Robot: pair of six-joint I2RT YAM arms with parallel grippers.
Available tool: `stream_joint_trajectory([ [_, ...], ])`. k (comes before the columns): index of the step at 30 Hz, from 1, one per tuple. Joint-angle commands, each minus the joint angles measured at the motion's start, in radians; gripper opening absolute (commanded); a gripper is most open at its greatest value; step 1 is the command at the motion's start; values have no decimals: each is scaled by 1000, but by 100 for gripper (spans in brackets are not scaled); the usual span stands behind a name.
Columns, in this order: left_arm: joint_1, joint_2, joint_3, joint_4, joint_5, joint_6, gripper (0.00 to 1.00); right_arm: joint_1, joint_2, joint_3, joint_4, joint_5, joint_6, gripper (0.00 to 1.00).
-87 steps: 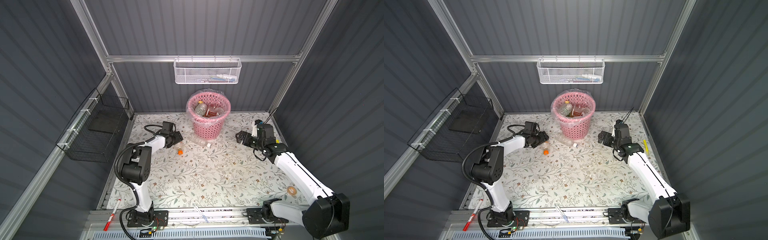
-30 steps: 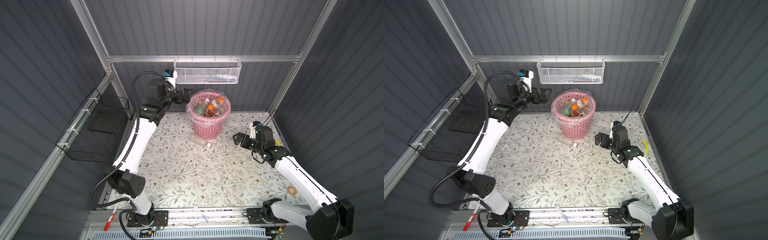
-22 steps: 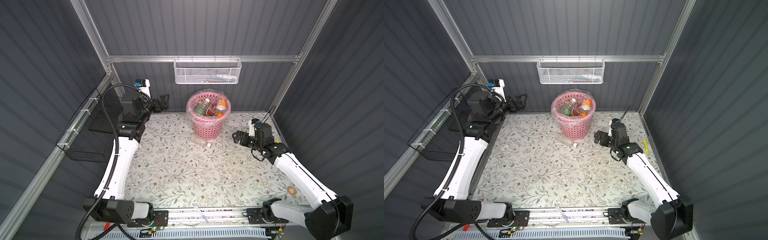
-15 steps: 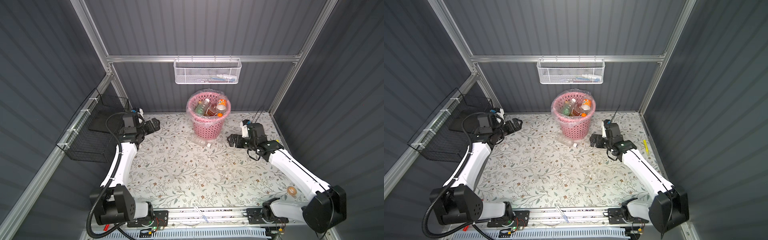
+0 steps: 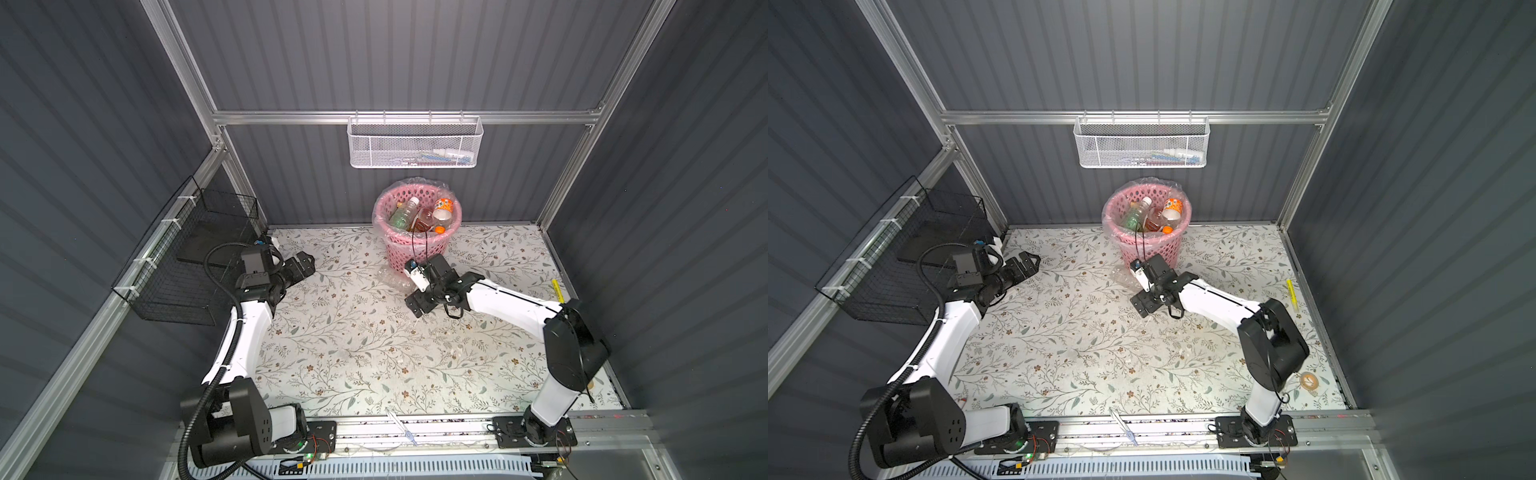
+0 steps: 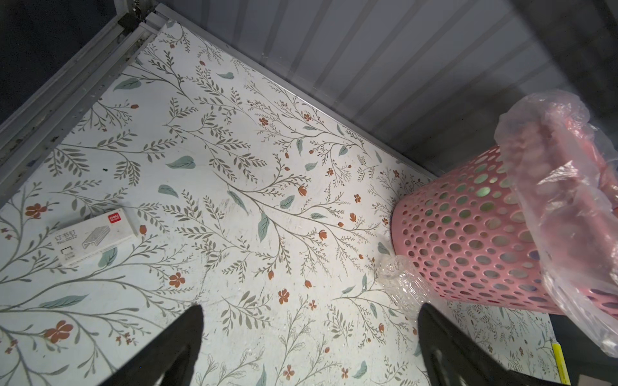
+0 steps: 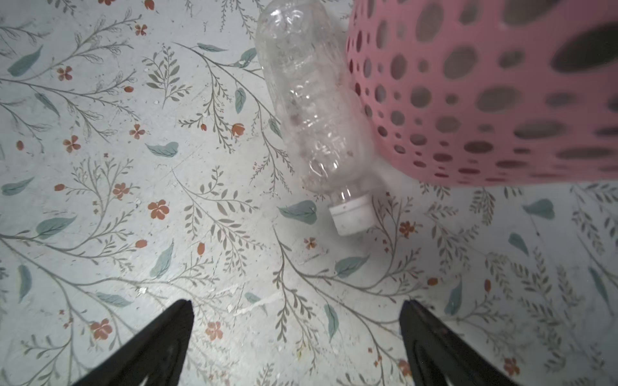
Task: Throw the plastic bottles in the bin
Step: 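Grasp the crushed clear bottle beside the bin with the right gripper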
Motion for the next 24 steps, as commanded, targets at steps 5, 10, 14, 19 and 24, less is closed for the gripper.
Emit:
stream_joint_trajectory([
  [5, 18, 0, -17, 35, 28, -17, 100, 32, 157, 106, 176, 96, -145, 95],
  [10, 22, -4, -23, 37, 26, -16, 100, 46, 275, 193, 213, 150, -182, 94],
  [14, 24, -3, -23, 37, 29, -16, 100, 51, 363, 269, 178, 160, -196, 93],
  [19, 26, -1, -23, 37, 30, -11, 100, 54, 398, 304, 142, 103, -200, 88],
  [24, 28, 3, -22, 41, 35, -14, 100, 72, 371, 282, 124, 76, -196, 73],
])
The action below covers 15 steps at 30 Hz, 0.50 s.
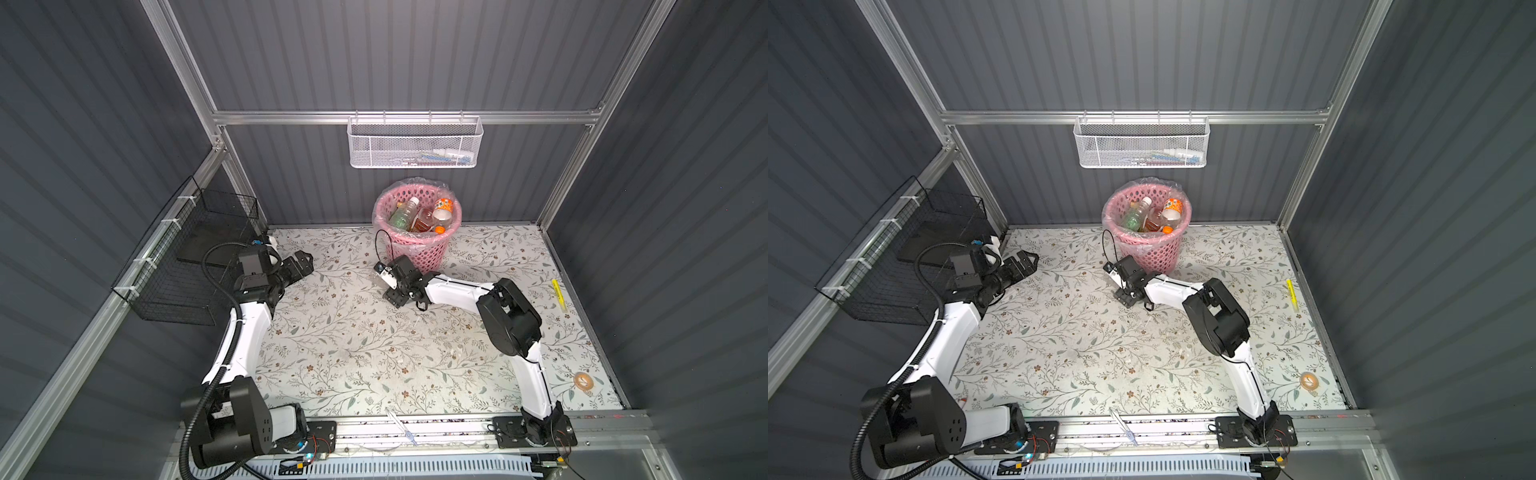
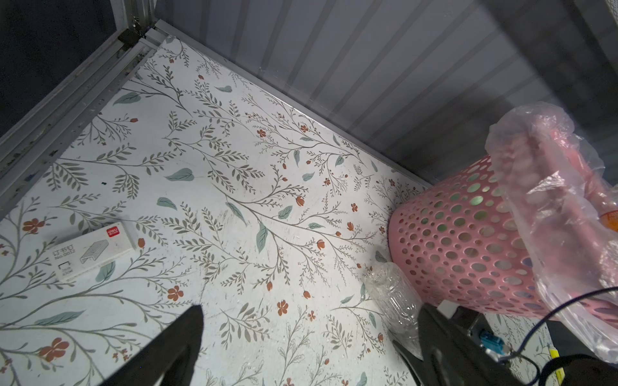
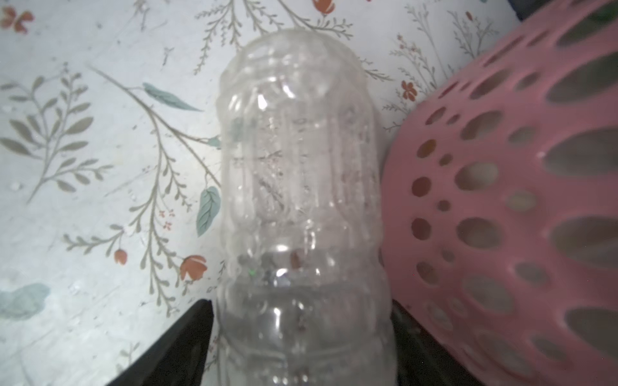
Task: Throw the plastic bottles in the bin
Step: 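Grasp the crushed clear bottle beside the bin with the right gripper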
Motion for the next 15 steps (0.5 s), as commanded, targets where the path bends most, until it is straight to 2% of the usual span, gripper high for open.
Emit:
stream_joint_trajectory([
  [1, 14, 2, -13, -7, 19, -14, 100, 25, -45, -21, -11, -28, -1, 70],
  [7, 15, -1, -16, -6, 20, -14, 100, 53, -222, -175, 57, -17, 91, 60],
  [11, 15, -6, -17, -3, 23, -14, 100, 67, -409, -324, 99, 24, 186, 58],
  [15, 15, -23, -30, 28, 41, -11, 100, 84, -643, -486, 149, 114, 265, 58],
])
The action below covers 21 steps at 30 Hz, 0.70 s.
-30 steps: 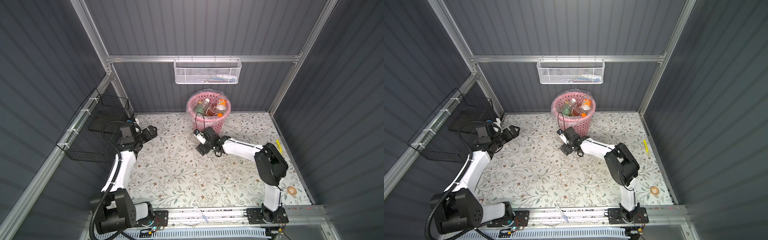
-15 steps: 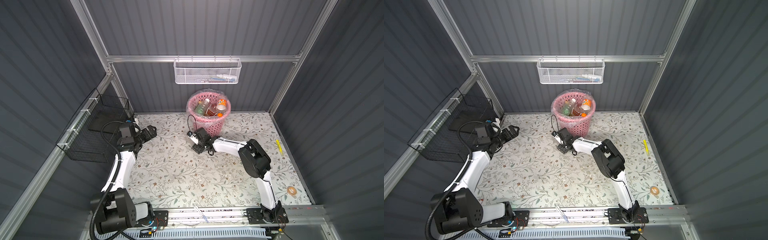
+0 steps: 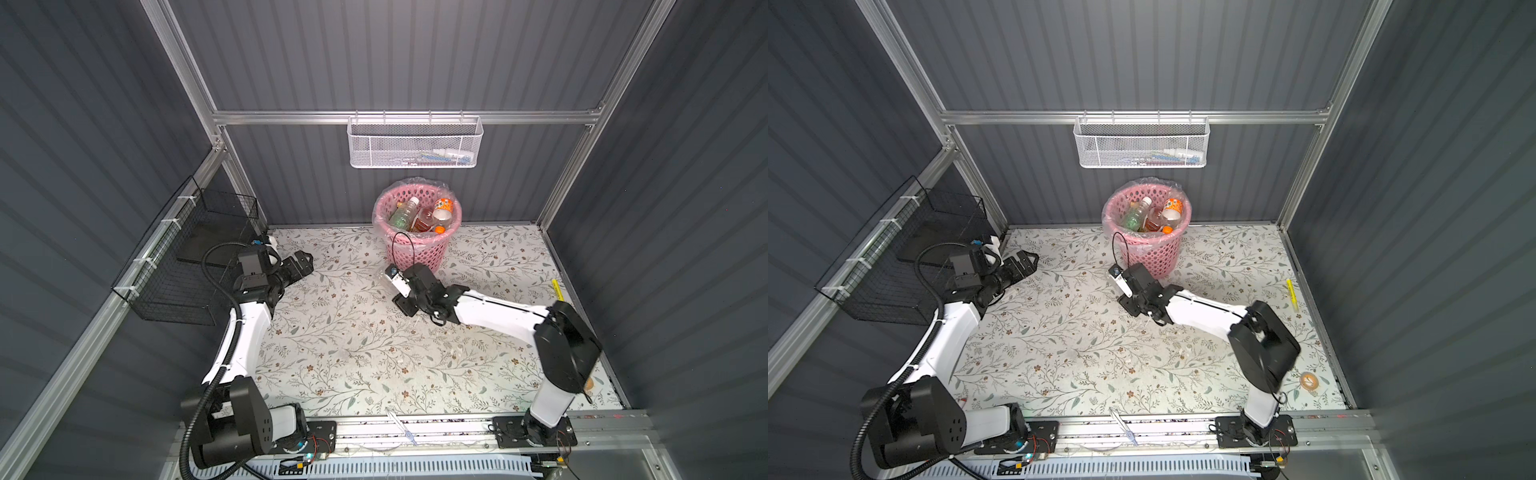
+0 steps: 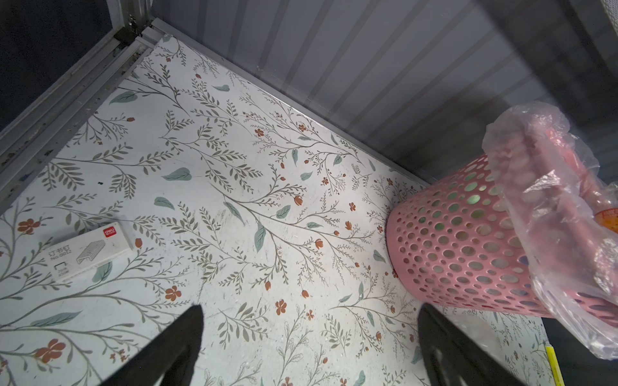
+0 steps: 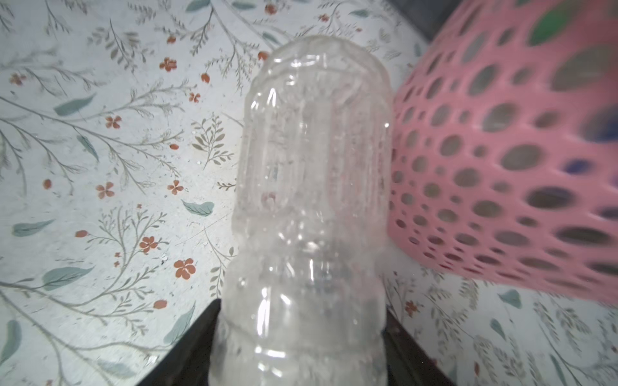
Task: Throw the plastic bottles in the bin
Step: 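Grasp the crushed clear bottle beside the bin with the right gripper, then lift the crushed clear bottle high with the right gripper, then carry the crushed bottle over the pink bin with the right gripper and release it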
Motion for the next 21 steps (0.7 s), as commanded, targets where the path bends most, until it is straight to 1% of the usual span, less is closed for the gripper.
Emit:
stream_joint_trajectory([
  [1, 11, -29, -32, 28, 29, -11, 100, 12, -182, -112, 76, 110, 105, 58],
  [4, 11, -59, -54, 74, 53, -7, 100, 15, -403, -229, 161, 186, 123, 57],
  [7, 11, -86, -74, 121, 94, -5, 100, 16, -618, -291, 244, 264, 91, 57],
  [9, 10, -106, -86, 154, 116, 1, 100, 18, -741, -320, 329, 294, 42, 57],
  [12, 9, -133, -96, 175, 138, 11, 100, 22, -851, -310, 439, 297, -49, 58],
  [14, 7, -151, -105, 194, 156, 12, 100, 23, -859, -260, 484, 276, -109, 59],
  [16, 1, -165, -116, 208, 162, 13, 99, 21, -808, -158, 485, 253, -144, 60],
  [17, -6, -175, -117, 210, 162, 19, 99, 21, -754, -82, 451, 248, -159, 61],
  [19, -27, -189, -117, 198, 143, 38, 99, 12, -621, 119, 332, 258, -148, 62],
  [20, -42, -197, -116, 186, 129, 51, 99, -4, -518, 248, 241, 255, -117, 61],
  [21, -55, -202, -113, 175, 112, 65, 100, -32, -415, 384, 114, 230, -63, 62],
])
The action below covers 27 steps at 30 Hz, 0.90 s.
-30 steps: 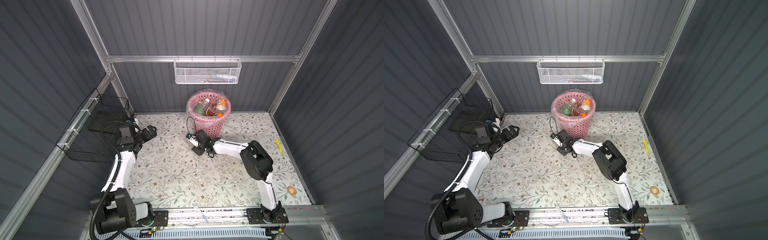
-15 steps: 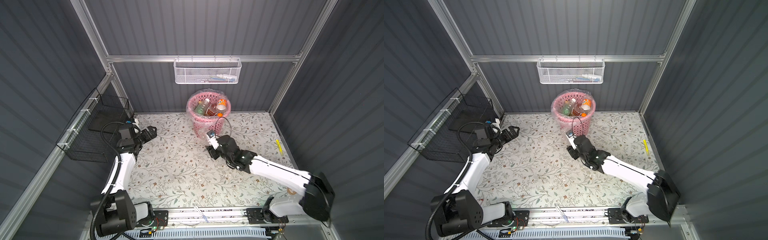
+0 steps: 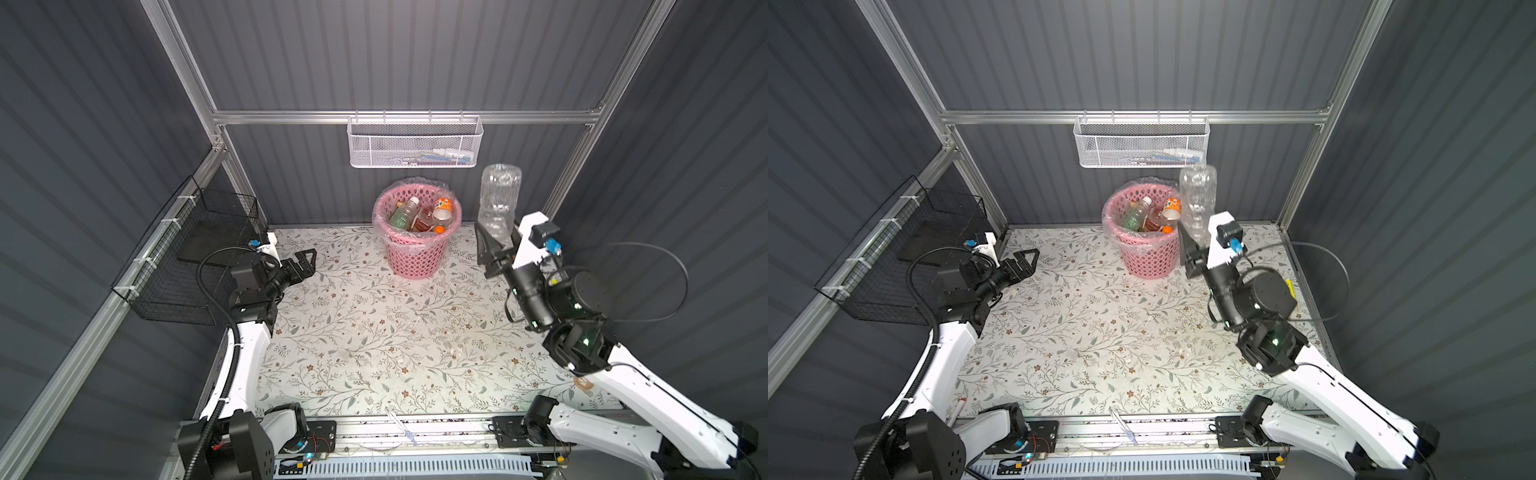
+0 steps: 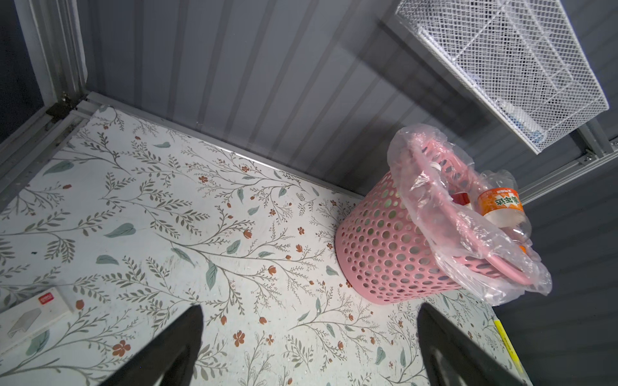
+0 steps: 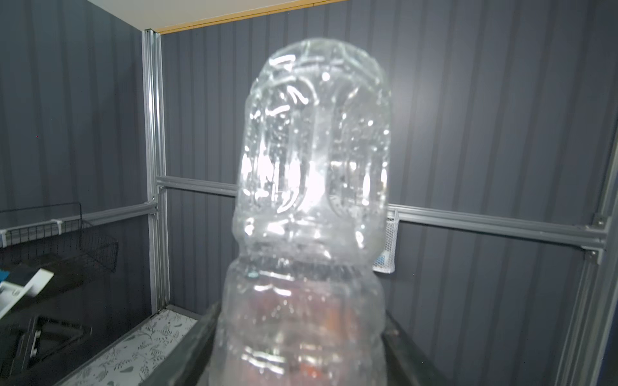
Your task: Throw the plastic bottles in the bin
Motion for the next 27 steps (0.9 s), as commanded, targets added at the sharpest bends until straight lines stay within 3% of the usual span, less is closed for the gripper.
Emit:
stream_joint_trajectory([
  [1, -43, -32, -4, -9, -25, 61, 100, -63, 291, 355, -327, -45, 69, 62],
  [4, -80, -44, 4, -44, -66, 90, 100, -141, 596, 747, -724, -181, 230, 70],
  [6, -99, -58, 8, -69, -107, 106, 100, -172, 786, 1012, -990, -236, 287, 88],
  [8, -105, -68, 9, -88, -124, 119, 100, -175, 832, 1057, -1046, -196, 305, 99],
  [12, -105, -64, 11, -94, -146, 119, 100, -191, 618, 689, -719, -175, 324, 99],
  [22, -105, -11, 30, -86, -162, 88, 100, -315, 264, 239, -626, -78, 418, 99],
  [27, -105, 34, 22, -98, -262, 45, 100, -489, 26, -90, -546, -123, 550, 99],
])
